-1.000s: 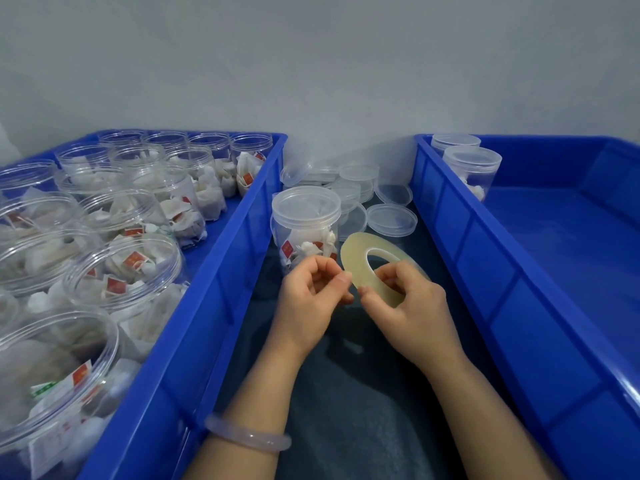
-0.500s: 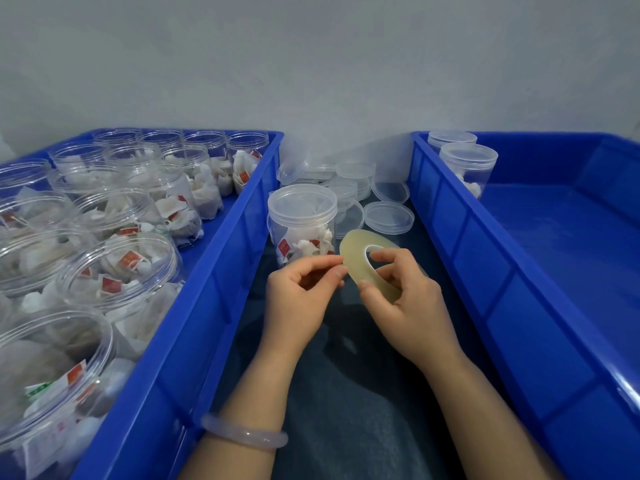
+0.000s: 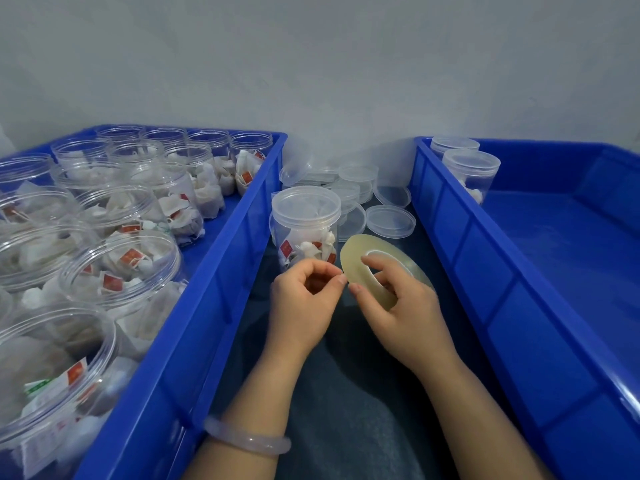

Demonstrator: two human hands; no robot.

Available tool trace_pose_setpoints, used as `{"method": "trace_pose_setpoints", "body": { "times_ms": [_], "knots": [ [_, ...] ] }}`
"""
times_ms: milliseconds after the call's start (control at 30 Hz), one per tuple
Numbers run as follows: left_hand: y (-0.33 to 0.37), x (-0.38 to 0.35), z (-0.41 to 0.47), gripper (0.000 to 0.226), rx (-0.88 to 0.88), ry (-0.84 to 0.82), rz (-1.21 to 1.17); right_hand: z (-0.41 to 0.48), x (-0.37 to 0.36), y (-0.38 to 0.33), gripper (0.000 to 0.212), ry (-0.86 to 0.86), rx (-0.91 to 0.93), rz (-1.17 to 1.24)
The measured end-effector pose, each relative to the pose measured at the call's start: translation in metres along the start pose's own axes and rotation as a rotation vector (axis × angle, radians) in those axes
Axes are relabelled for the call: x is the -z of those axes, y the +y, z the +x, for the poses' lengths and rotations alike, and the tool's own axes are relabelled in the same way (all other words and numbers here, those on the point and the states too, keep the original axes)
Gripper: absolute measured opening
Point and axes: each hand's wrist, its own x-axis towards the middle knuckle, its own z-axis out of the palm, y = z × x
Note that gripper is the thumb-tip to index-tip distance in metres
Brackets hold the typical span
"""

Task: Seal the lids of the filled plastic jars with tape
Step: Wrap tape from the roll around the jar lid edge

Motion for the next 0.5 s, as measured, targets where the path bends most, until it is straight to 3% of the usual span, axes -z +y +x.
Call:
{"method": "trace_pose_setpoints", "body": {
  "times_ms": [233,367,500],
  "knots": [
    [-0.002,-0.008,-0.001,0.016,-0.005,0.030,0.128,0.009,-0.004,0.001,0.050,-0.088,0.009,-0.353],
    [0.000,-0.007,-0.001,0.007,-0.054,0.065,0.178,0.016,-0.005,-0.001,0.031,-0.142,-0.038,-0.418],
    [0.001,-0.006,-0.003,0.005,-0.126,0.151,0.159,0.023,0.010,-0.002,0.011,-0.236,-0.012,-0.313]
  ]
}}
